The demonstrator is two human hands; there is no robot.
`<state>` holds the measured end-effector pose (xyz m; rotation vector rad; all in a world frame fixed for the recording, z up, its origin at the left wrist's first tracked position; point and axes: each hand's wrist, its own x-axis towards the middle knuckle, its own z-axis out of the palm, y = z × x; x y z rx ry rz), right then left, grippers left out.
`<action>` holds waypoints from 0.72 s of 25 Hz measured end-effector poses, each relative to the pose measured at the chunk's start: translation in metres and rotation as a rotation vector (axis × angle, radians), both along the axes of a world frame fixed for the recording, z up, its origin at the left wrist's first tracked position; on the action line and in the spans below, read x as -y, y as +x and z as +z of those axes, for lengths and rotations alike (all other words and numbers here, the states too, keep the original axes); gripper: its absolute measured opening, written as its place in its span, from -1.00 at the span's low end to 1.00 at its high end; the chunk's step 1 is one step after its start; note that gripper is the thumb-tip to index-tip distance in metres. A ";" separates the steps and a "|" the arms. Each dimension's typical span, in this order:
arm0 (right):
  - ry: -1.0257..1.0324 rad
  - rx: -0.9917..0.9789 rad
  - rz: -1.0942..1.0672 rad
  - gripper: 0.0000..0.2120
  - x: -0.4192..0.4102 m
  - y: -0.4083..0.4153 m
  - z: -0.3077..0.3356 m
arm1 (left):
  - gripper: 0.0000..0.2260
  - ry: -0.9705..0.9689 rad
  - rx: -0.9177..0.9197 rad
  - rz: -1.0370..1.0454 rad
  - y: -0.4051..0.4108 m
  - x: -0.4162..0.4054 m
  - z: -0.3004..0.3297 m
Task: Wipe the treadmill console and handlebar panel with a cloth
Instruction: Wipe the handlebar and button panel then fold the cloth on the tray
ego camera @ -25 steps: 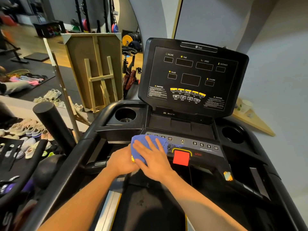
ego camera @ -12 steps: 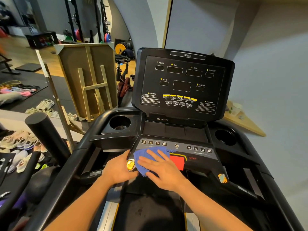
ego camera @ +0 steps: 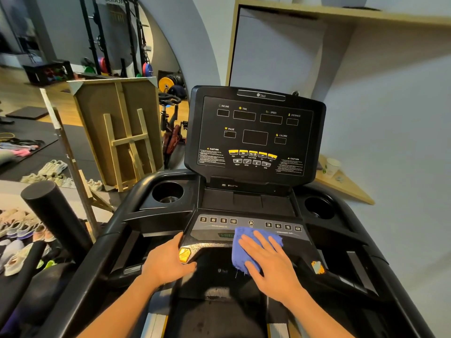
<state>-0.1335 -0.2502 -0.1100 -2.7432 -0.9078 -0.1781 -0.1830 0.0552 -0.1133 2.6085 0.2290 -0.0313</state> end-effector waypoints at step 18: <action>-0.025 -0.115 -0.199 -0.28 -0.031 0.028 0.020 | -0.16 -0.059 -0.016 0.017 -0.004 0.002 0.016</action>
